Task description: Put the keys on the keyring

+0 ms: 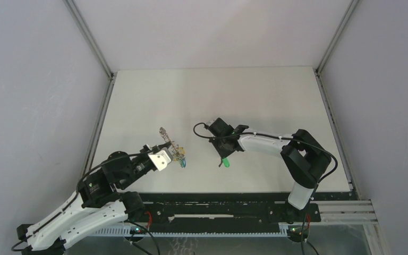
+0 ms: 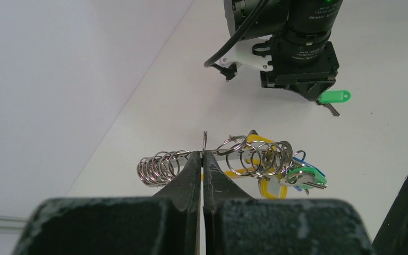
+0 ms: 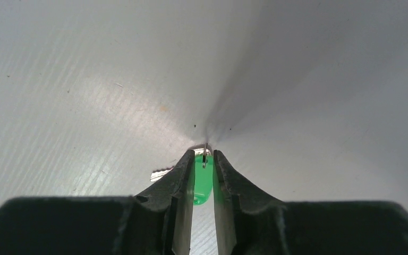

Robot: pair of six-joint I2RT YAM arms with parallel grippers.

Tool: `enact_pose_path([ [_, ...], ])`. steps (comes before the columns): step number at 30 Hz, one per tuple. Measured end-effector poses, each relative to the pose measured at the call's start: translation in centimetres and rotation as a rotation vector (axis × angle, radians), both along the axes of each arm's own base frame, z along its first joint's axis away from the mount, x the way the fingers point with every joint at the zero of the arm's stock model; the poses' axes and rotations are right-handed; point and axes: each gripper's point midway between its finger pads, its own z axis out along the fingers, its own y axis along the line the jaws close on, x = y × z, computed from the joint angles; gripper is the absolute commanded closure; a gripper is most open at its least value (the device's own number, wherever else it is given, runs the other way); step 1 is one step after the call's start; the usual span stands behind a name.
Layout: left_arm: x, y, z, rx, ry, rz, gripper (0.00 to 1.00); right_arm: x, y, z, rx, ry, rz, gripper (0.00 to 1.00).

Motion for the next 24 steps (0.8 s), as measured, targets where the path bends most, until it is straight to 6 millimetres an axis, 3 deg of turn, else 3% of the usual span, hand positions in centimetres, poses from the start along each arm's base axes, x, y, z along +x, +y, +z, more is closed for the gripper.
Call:
enact_pose_path([
  [24, -0.07, -0.09, -0.02, -0.006, 0.006, -0.004, 1.00, -0.18, -0.27, -0.15, -0.025, 0.020, -0.019, 0.91],
])
